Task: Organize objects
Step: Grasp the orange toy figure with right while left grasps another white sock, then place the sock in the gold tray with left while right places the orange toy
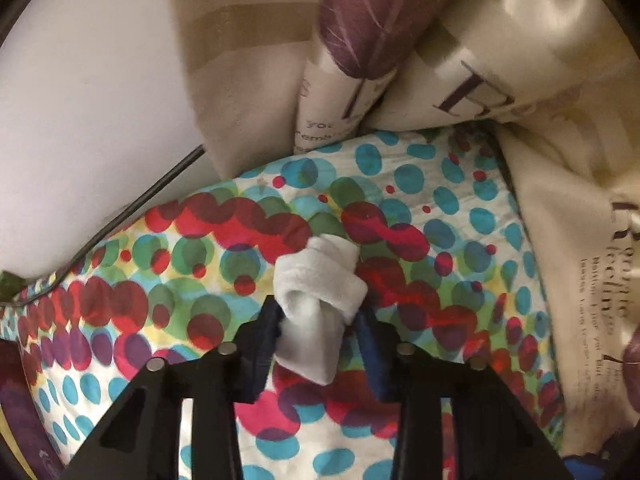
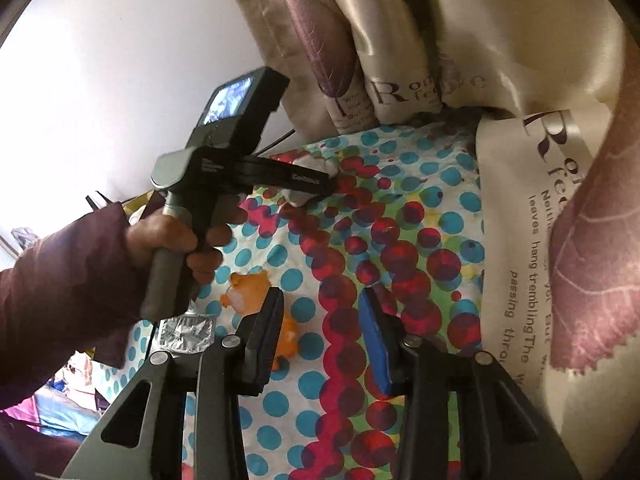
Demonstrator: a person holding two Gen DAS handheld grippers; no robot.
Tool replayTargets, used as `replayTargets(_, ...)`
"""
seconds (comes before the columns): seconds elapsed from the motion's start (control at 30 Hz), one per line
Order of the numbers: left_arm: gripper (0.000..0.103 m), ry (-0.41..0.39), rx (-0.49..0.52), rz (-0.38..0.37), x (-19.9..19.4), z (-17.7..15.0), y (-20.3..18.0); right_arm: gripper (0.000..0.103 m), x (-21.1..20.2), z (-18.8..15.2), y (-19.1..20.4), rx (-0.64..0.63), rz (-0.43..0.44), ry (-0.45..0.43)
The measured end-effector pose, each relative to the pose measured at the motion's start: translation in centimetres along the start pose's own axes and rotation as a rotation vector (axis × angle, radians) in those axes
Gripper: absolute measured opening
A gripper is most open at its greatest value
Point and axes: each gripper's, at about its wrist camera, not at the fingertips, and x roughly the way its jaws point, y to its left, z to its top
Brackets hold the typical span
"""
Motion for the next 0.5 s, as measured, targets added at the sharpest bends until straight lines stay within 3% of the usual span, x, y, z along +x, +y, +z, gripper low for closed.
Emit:
replayTargets(0.23, 0.033, -0.08, -0.034, -0.007, -5.0, -2.9, 2.5, 0.045, 1.7, 0.4, 1.0, -0.027, 0.016, 0.025)
replayTargets(0.5, 0.033, -0.199, -0.204, 0.067, -15.9, -10.7, 9.4, 0.048, 4.7, 0.7, 5.5, -0.197, 0.042, 0.101)
